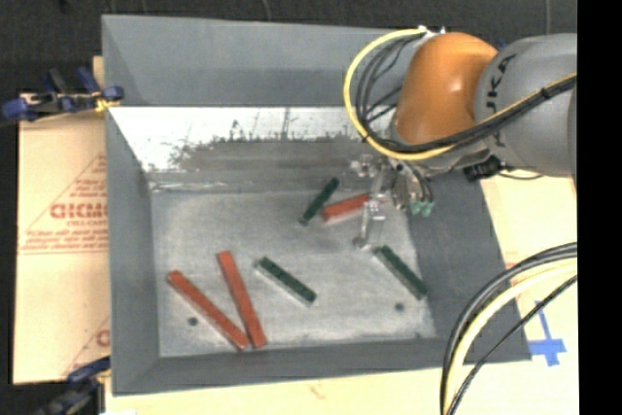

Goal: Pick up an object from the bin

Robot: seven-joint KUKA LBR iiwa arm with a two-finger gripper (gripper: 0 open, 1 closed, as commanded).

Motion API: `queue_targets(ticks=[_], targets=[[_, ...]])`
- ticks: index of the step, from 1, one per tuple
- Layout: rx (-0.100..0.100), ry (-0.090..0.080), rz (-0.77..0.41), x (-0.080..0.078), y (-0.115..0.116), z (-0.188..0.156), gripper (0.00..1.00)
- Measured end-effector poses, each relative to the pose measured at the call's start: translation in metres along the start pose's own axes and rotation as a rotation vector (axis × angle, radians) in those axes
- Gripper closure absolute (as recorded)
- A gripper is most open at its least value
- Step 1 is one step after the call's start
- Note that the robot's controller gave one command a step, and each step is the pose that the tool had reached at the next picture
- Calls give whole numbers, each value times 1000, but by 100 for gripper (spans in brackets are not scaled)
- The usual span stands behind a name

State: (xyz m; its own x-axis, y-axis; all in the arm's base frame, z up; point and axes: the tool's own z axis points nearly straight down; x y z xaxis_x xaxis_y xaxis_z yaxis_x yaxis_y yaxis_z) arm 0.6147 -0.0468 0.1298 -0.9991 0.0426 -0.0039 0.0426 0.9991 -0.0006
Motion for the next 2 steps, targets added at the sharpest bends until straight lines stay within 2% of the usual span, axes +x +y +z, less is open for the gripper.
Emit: queue_targets(ticks=[1, 2], targets=[[-1, -2, 193, 22, -37, 58, 100], [-1, -2, 193, 22, -37, 58, 100]])
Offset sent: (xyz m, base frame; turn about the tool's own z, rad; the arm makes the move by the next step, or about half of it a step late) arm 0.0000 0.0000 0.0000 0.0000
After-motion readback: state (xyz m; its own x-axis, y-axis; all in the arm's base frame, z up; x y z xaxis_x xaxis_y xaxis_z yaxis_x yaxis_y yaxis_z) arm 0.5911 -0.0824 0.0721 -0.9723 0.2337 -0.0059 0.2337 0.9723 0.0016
